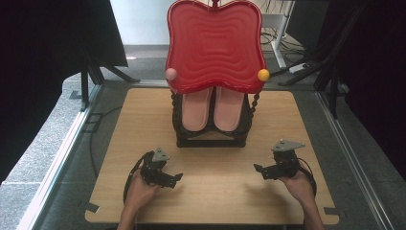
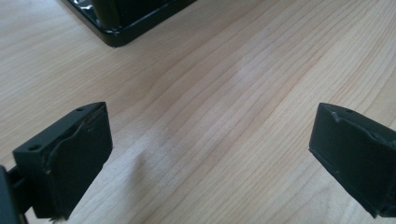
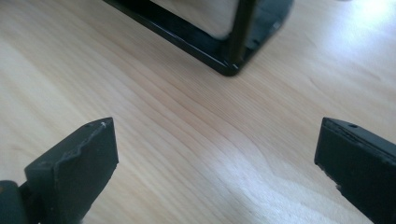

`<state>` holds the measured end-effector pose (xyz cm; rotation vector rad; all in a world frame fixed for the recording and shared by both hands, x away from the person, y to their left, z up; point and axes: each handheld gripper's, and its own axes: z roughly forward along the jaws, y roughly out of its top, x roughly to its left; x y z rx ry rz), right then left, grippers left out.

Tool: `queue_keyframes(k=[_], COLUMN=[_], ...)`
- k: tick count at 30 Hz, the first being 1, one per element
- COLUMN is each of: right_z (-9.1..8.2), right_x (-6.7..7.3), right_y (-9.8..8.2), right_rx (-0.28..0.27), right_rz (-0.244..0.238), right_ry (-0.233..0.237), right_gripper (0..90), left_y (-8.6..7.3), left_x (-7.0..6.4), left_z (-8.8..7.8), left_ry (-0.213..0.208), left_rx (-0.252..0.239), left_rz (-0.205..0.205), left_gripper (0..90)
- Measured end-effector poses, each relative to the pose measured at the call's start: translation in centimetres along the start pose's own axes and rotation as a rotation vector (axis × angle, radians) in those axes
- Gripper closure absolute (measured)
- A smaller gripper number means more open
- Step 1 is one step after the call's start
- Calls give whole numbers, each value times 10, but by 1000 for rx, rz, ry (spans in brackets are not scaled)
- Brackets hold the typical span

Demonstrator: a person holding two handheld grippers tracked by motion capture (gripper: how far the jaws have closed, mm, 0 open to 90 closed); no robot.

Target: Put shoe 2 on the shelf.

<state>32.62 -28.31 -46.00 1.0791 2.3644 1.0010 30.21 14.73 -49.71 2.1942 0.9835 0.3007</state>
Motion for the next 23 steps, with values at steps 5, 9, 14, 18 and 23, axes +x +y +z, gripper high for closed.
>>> queue_keyframes(k=[5, 9, 14, 18, 23], right_z=[14, 22, 33, 38, 40], right_x=[-8, -9, -9, -9, -10], right_y=[-15, -24, -34, -38, -41], right_rx=[9, 4, 22, 38, 47], right_rz=[35, 47, 55, 55, 59], right_ry=[-19, -18, -11, -11, -13], right_gripper=[0, 0, 0, 0, 0], left_y=[-2, -3, -6, -6, -5], left_x=[-3, -4, -6, -6, -7], left_z=[11, 18, 26, 26, 27], left_ry=[-7, -12, -2, -1, 8], left_rx=[25, 39, 49, 48, 54], left_rz=[9, 12, 23, 23, 35], left_gripper=[0, 0, 0, 0, 0])
